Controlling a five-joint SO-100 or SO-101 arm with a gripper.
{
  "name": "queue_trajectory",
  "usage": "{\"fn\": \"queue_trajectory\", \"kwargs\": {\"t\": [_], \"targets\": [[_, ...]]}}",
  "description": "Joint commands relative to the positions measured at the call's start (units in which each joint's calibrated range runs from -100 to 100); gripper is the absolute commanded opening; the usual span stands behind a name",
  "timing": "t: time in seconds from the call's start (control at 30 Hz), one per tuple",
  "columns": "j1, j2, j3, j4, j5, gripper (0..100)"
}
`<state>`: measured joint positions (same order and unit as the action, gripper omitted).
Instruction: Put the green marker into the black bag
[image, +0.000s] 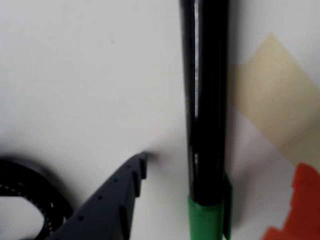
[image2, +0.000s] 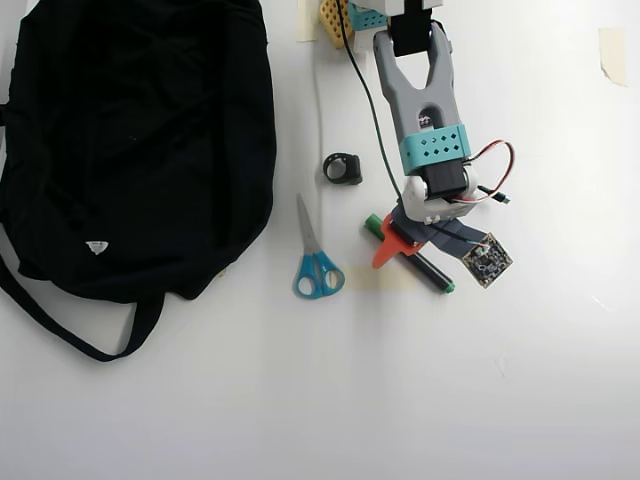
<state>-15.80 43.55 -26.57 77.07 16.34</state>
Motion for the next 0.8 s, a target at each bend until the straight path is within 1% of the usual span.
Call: {"fn": "queue_trajectory", "kwargs": {"t": [0.0, 0.4, 0.57, 0.77], "targets": [[-0.7, -0.3, -1.9, 0.1, 0.3, 37], [-0.7, -0.3, -1.7, 0.2, 0.2, 37], [-0.7, -0.3, -1.8, 0.2, 0.2, 31], [-0.6, -0.4, -1.8, 0.2, 0.2, 30]]}}
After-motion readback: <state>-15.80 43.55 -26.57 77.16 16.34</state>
